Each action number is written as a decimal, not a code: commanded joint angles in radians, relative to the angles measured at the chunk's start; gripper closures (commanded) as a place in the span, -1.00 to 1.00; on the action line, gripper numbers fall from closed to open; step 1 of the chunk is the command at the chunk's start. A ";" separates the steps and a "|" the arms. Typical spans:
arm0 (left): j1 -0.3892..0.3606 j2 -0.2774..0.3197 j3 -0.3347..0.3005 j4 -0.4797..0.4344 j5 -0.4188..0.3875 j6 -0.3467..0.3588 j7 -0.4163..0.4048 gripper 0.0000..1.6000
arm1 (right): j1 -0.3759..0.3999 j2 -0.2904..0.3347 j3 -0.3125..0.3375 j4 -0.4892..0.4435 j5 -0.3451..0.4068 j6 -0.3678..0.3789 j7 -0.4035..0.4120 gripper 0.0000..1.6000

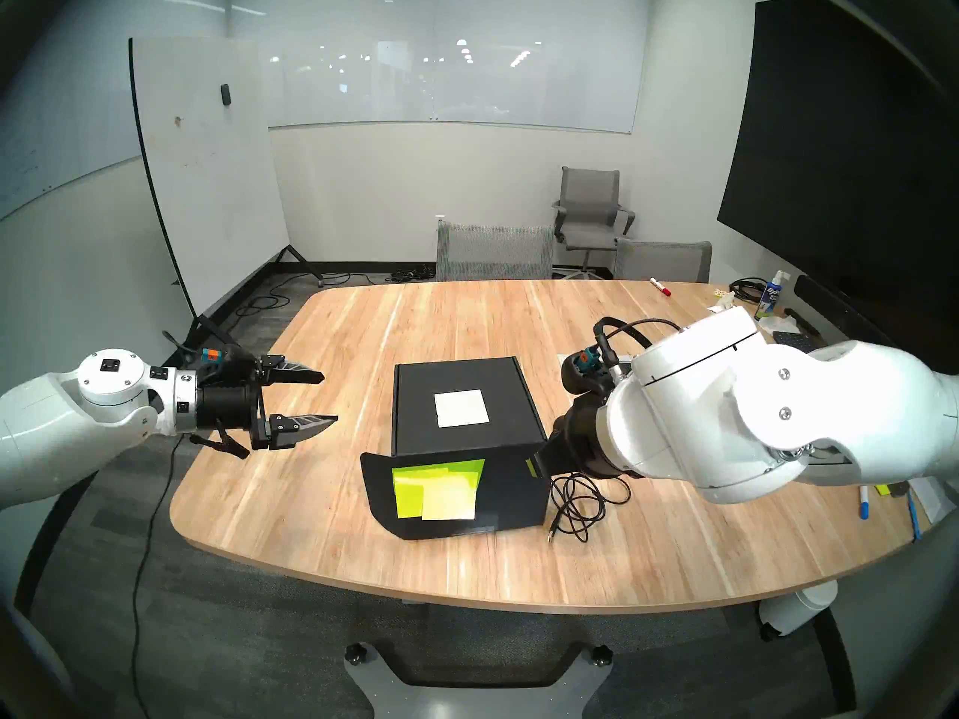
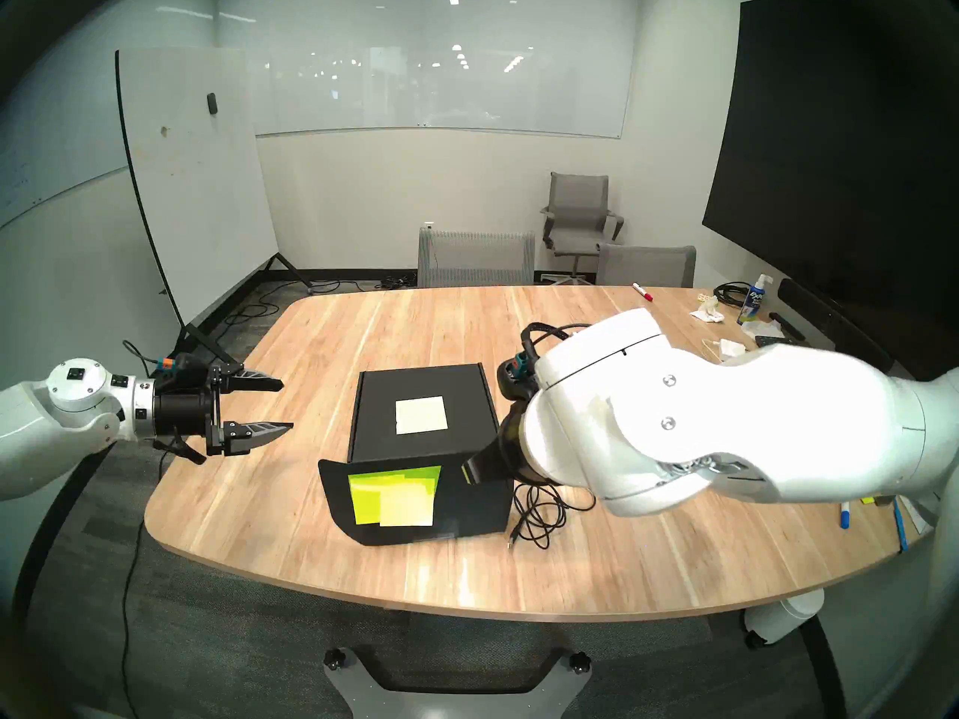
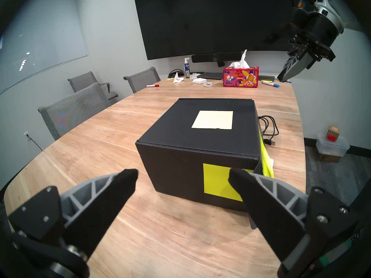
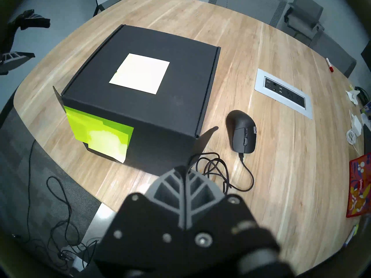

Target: Open the box and place the mouse inside

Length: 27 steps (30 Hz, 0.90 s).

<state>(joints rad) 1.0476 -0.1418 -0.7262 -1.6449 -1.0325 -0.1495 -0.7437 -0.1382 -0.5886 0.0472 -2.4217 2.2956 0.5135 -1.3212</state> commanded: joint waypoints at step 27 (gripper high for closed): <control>-0.014 0.001 -0.011 0.000 -0.006 -0.007 0.000 -1.00 | 0.179 -0.134 -0.147 -0.022 0.098 -0.224 -0.162 -1.00</control>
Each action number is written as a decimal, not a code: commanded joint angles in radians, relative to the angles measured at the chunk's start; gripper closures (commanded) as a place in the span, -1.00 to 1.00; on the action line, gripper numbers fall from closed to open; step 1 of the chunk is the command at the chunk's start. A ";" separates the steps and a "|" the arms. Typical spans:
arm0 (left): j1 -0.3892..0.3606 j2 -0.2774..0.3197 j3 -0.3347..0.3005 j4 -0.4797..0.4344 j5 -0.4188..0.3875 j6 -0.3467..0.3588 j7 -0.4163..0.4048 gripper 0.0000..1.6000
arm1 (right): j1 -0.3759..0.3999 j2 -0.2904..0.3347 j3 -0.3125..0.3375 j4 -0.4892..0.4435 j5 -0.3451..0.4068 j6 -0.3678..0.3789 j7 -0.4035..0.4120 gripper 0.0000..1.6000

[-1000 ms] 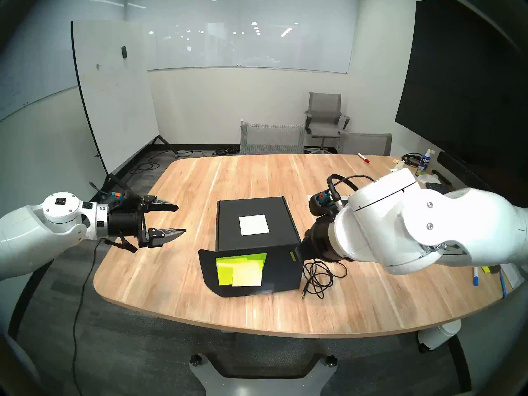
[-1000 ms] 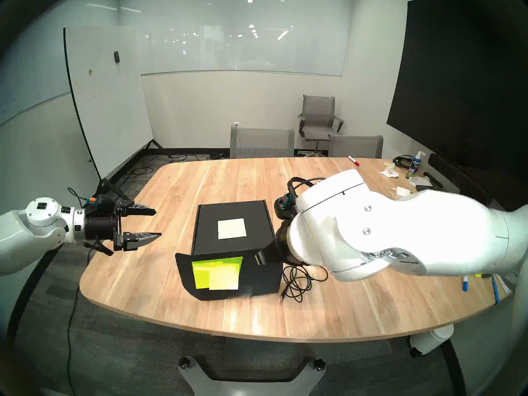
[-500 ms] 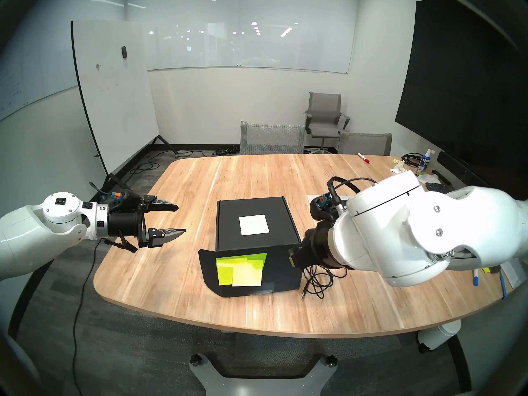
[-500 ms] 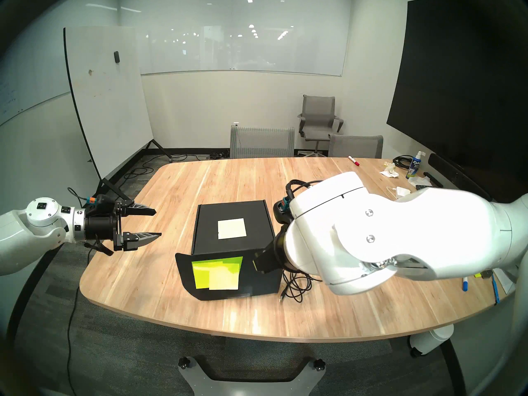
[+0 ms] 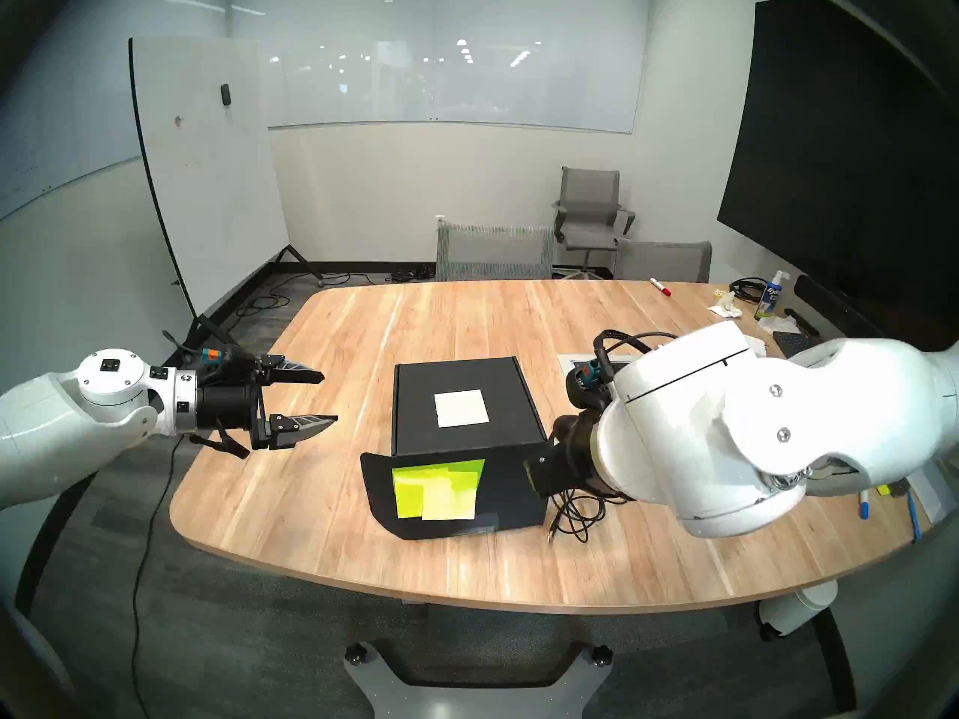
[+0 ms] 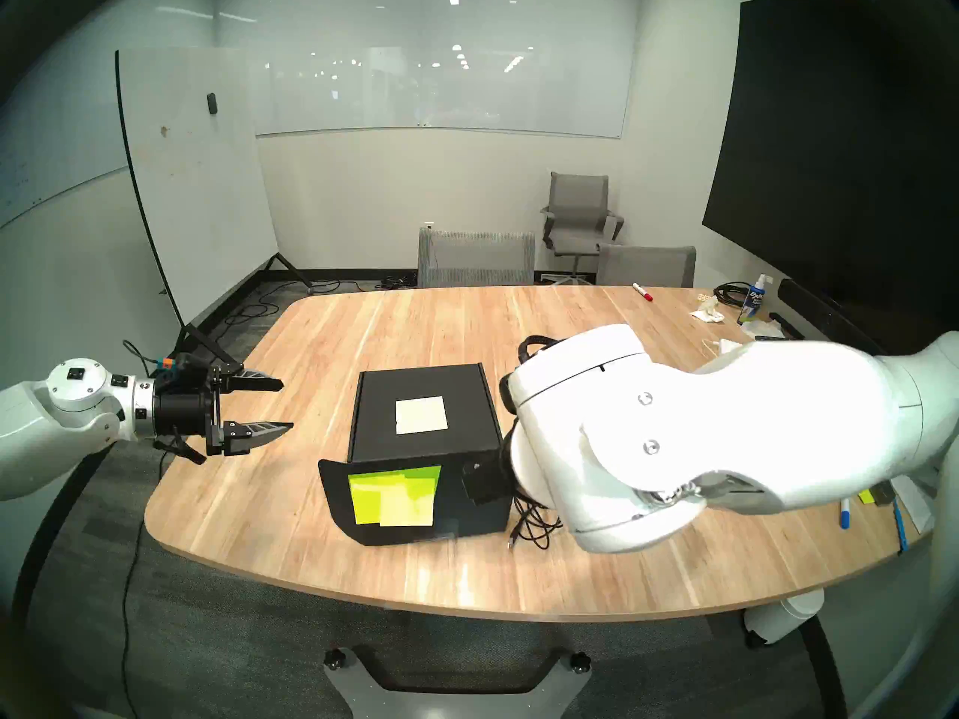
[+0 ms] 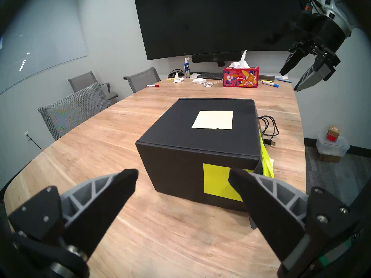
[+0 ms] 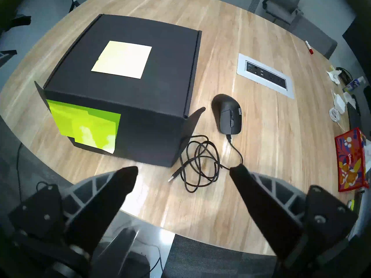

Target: Open the box and place the mouse inside

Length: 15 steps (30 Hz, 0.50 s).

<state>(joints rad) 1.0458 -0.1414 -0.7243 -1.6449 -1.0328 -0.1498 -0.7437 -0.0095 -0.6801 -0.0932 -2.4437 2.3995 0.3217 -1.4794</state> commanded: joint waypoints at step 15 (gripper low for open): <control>-0.013 0.001 -0.011 0.000 -0.006 -0.007 0.000 -1.00 | 0.093 -0.069 -0.054 0.000 -0.010 -0.066 -0.004 -1.00</control>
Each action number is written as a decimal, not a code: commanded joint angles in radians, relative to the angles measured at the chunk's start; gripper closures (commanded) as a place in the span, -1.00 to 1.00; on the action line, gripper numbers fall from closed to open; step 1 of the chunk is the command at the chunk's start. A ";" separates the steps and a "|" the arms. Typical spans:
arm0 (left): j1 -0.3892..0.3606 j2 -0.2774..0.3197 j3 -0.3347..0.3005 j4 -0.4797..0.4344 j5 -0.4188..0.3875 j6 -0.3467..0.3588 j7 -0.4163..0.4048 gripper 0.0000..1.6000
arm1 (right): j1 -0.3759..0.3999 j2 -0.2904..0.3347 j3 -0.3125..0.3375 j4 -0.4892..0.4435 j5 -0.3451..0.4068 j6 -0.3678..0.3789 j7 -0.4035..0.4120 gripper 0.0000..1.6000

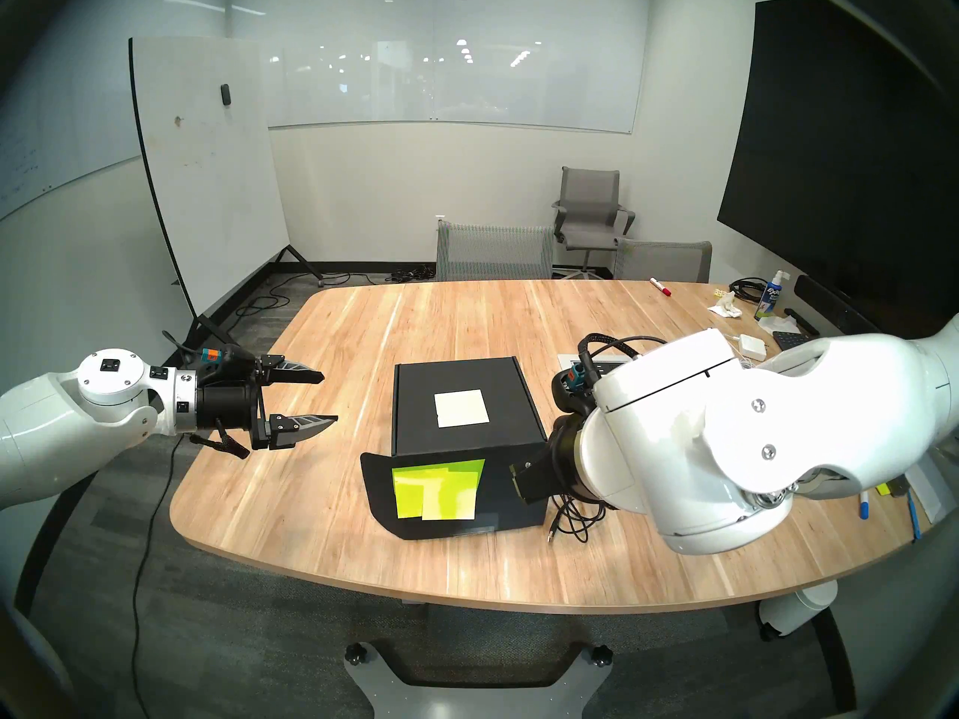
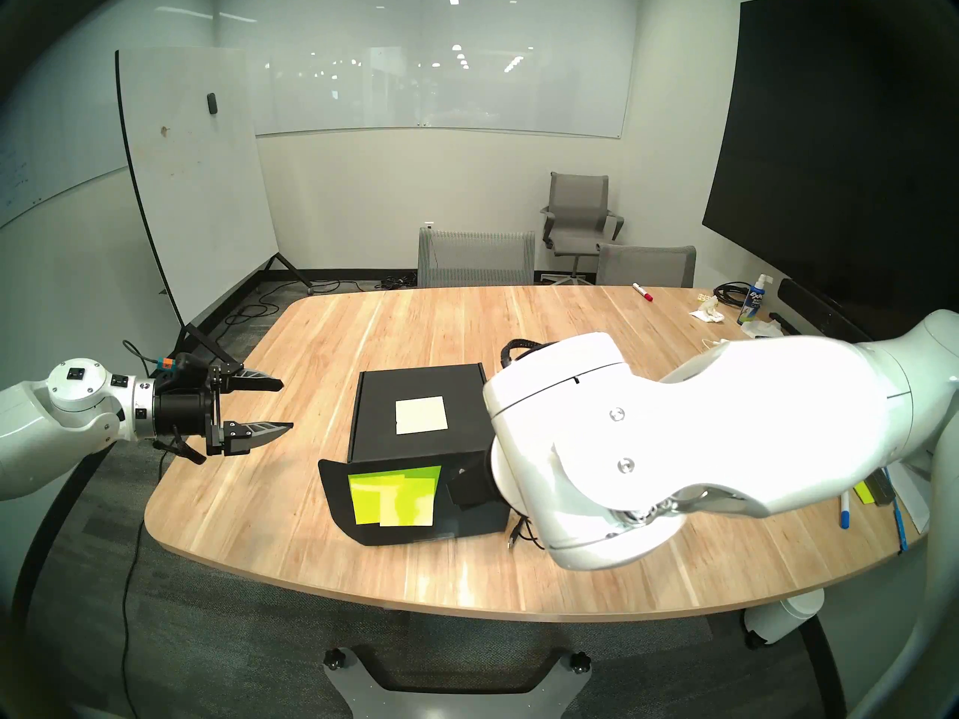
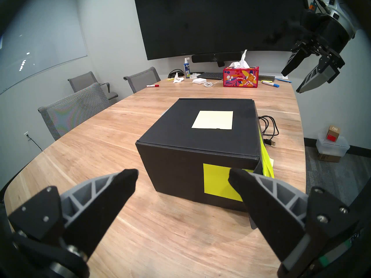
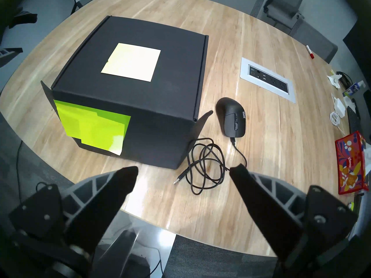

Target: Open the box and place the mouse inside

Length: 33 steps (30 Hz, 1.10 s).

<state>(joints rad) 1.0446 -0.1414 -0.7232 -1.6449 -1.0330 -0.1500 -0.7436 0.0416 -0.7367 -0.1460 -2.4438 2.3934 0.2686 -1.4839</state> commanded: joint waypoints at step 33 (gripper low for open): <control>-0.015 0.002 -0.009 0.000 -0.006 -0.007 0.001 -1.00 | 0.088 -0.066 -0.036 0.000 0.030 -0.018 0.000 -1.00</control>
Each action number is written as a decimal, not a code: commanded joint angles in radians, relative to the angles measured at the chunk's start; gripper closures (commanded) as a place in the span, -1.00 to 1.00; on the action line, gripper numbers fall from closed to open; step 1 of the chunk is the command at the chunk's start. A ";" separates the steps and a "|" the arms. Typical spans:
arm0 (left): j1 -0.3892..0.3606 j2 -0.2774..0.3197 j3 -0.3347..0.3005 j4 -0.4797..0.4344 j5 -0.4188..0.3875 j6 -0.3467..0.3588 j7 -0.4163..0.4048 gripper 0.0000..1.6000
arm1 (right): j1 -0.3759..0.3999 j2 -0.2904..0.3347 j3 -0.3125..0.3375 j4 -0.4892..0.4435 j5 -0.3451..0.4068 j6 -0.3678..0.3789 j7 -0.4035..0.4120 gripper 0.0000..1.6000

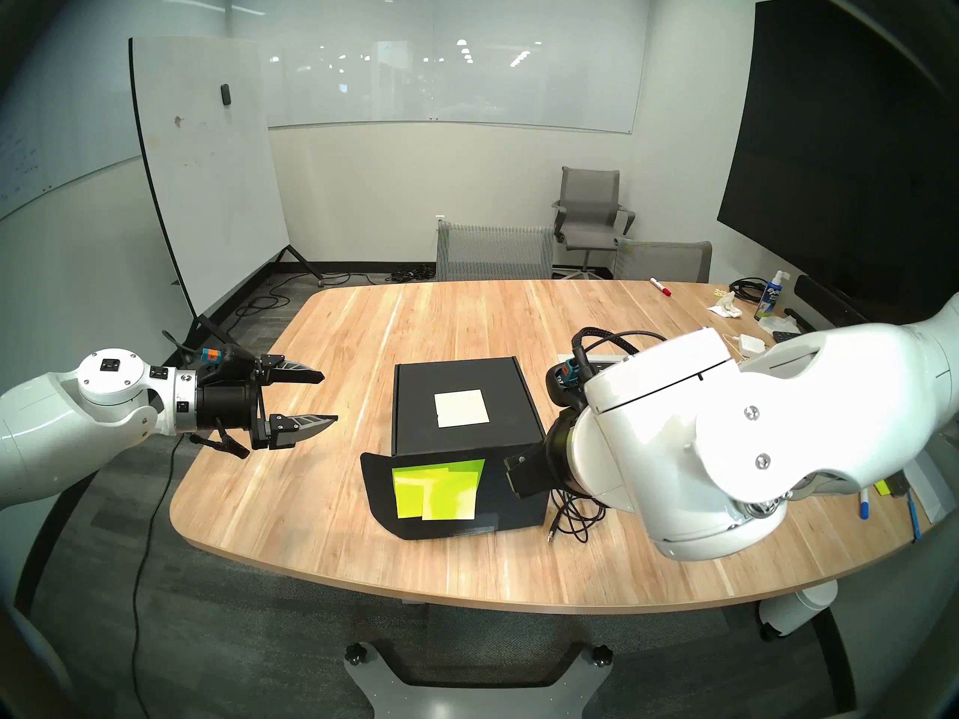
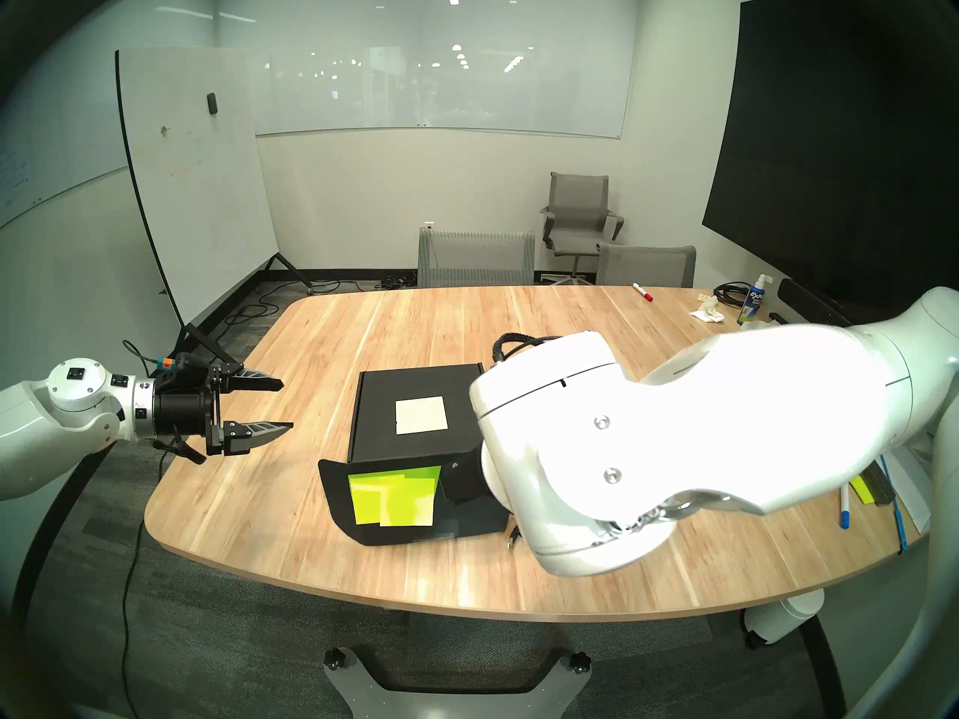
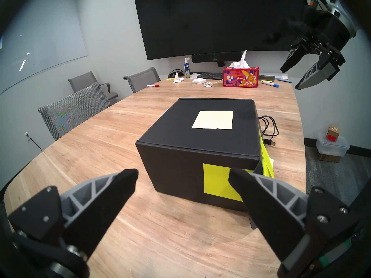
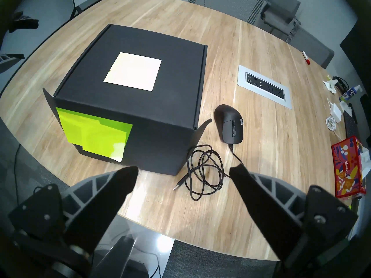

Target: Open the box and place the mouse inside

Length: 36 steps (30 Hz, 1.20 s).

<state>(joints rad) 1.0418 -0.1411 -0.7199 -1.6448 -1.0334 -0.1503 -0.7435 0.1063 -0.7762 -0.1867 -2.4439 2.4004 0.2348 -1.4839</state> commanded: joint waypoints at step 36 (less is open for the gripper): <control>-0.015 0.002 -0.006 -0.001 -0.002 -0.004 0.003 -1.00 | -0.027 -0.074 -0.101 0.000 0.297 -0.058 0.000 -1.00</control>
<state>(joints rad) 1.0391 -0.1404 -0.7135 -1.6452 -1.0327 -0.1501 -0.7424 0.0849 -0.8539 -0.2730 -2.4440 2.6720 0.1861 -1.4840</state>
